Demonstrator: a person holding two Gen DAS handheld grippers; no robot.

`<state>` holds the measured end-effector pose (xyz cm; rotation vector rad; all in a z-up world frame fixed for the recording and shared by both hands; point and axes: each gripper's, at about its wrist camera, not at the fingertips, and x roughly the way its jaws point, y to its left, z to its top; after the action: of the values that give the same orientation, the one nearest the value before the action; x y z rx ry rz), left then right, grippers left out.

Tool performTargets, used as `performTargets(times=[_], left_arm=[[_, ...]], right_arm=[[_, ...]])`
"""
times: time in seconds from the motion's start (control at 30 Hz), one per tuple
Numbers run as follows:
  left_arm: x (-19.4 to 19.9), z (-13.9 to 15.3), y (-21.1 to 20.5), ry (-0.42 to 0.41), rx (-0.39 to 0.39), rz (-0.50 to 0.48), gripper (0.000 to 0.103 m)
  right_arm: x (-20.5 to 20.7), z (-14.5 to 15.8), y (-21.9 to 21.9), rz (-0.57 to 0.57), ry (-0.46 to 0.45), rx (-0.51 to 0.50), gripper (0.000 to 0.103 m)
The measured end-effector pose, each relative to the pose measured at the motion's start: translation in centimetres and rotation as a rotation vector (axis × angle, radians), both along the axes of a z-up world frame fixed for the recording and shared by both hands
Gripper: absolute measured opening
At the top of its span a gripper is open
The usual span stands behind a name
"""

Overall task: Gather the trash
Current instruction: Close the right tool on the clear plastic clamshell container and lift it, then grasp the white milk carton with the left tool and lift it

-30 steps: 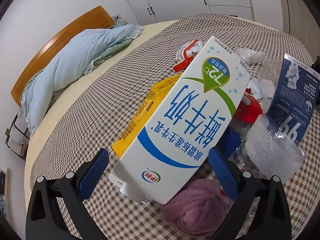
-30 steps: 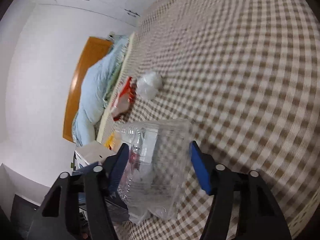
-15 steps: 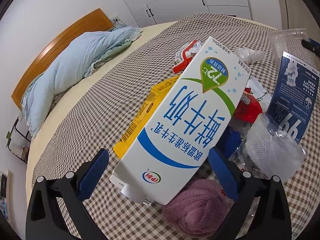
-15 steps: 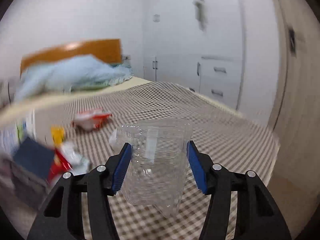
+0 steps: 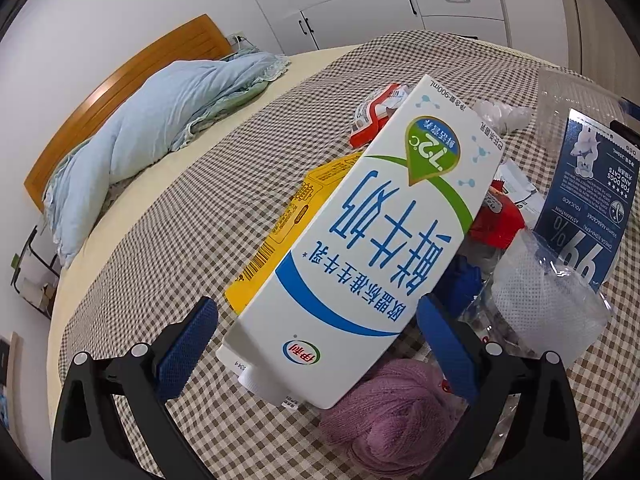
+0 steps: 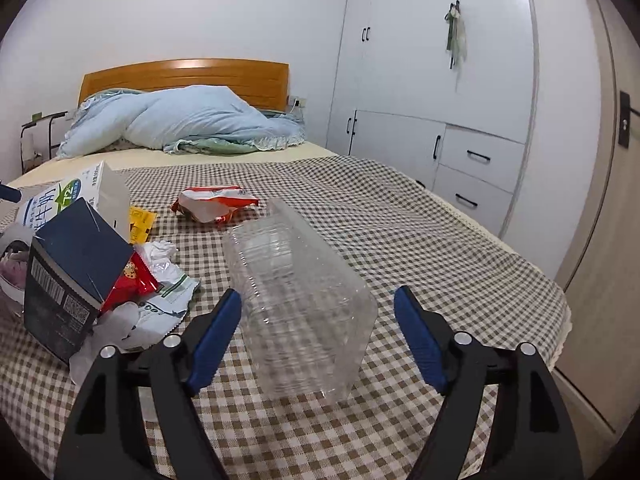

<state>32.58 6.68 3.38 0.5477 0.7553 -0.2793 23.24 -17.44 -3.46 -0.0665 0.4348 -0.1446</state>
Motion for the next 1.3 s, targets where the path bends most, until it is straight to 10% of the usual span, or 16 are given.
performTargets(times=[0.33, 0.4, 1.3], left_arm=[[0.1, 0.1, -0.3, 0.009, 0.031, -0.016, 0.096], [0.2, 0.1, -0.5, 0.013, 0.046, -0.027, 0.096], [3.3, 0.4, -0.5, 0.085, 0.032, -0.008, 0.093]], right_arm=[[2.6, -1.1, 0.2, 0.084, 0.098, 0.011, 0.084], [2.6, -1.1, 0.2, 0.107, 0.107, 0.032, 0.065], [2.1, -0.8, -0.9, 0.06, 0.109, 0.103, 0.062]])
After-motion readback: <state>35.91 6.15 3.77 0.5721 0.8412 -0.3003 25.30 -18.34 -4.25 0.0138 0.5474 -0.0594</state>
